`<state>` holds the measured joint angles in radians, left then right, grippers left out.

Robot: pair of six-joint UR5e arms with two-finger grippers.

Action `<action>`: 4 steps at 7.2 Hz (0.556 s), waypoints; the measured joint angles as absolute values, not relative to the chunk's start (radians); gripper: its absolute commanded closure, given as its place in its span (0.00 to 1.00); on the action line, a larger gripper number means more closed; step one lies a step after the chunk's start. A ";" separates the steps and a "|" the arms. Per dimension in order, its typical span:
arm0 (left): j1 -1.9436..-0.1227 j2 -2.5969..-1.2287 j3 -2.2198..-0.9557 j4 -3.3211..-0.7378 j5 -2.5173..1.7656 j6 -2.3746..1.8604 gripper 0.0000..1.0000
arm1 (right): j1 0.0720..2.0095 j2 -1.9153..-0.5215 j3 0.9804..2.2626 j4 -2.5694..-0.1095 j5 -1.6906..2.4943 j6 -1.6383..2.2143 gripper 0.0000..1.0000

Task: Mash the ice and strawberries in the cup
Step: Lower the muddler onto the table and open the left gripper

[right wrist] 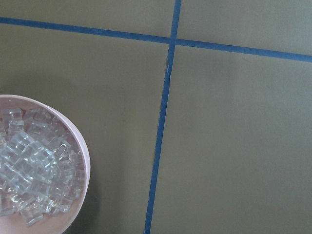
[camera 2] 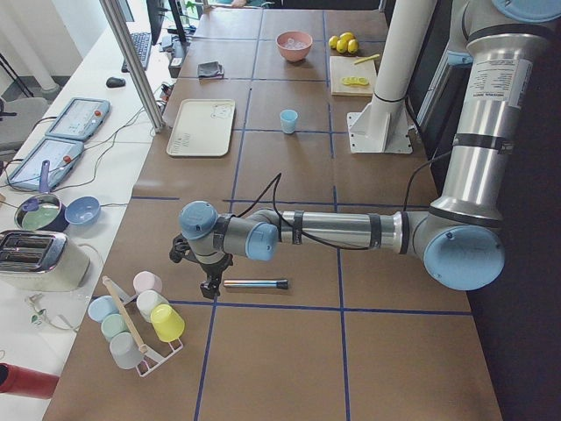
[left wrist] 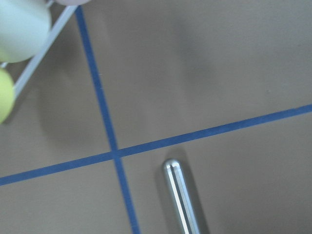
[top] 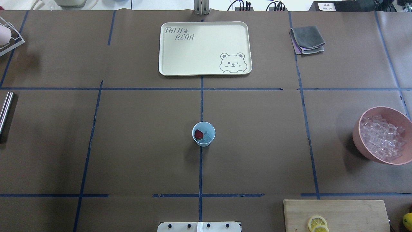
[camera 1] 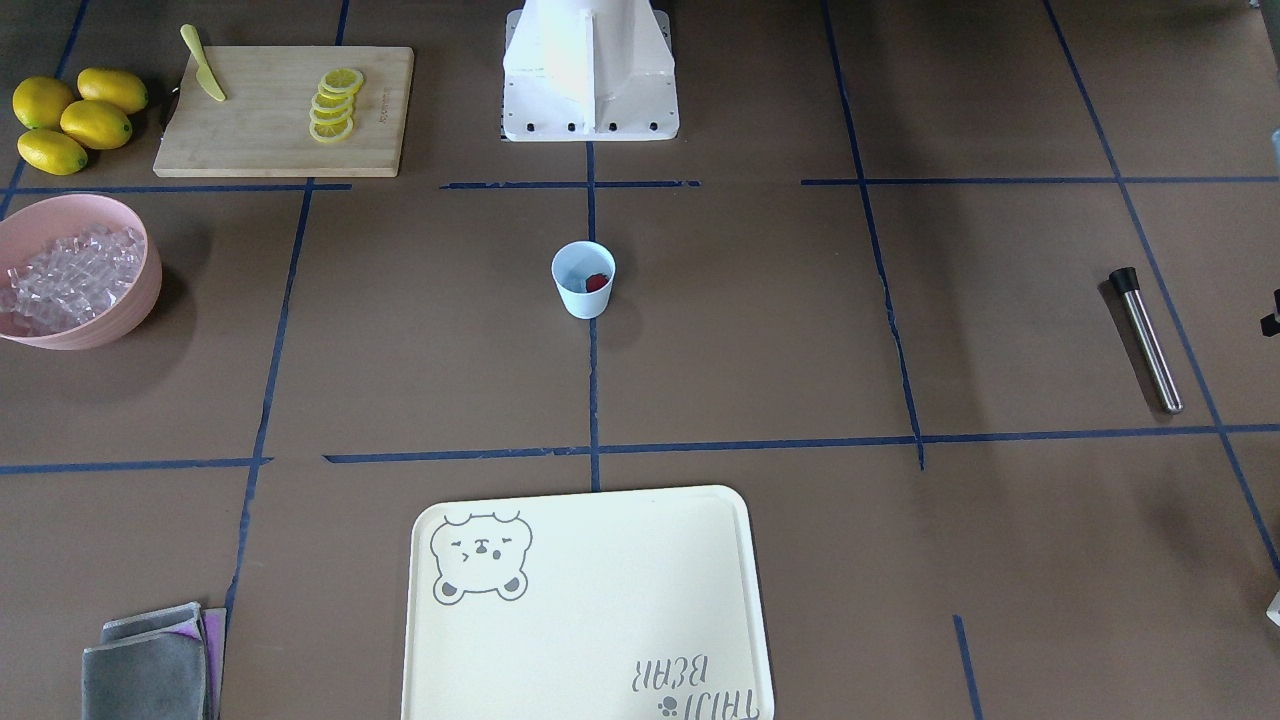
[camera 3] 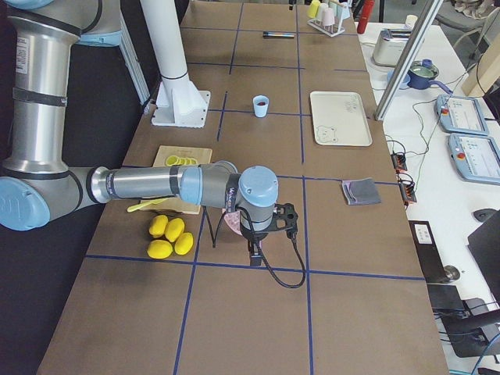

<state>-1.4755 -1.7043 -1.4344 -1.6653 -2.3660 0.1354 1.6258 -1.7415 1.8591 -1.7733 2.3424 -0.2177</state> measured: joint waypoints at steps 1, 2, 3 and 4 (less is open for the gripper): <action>-1.509 -1.708 -1.442 -1.583 -2.366 0.188 0.00 | 1.626 -1.742 1.860 -1.773 2.342 -0.218 0.00; -1.534 -1.705 -1.454 -1.525 -2.368 0.210 0.00 | 1.625 -1.742 1.860 -1.773 2.342 -0.218 0.00; -1.553 -1.693 -1.464 -1.499 -2.370 0.216 0.00 | 1.626 -1.742 1.860 -1.773 2.342 -0.218 0.00; -1.562 -1.680 -1.469 -1.493 -2.372 0.214 0.00 | 1.626 -1.742 1.859 -1.773 2.342 -0.218 0.00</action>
<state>-1.5621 -1.6797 -1.4694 -1.4932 -2.3717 0.2144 1.6258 -1.7425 1.8588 -1.7733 2.3424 -0.2178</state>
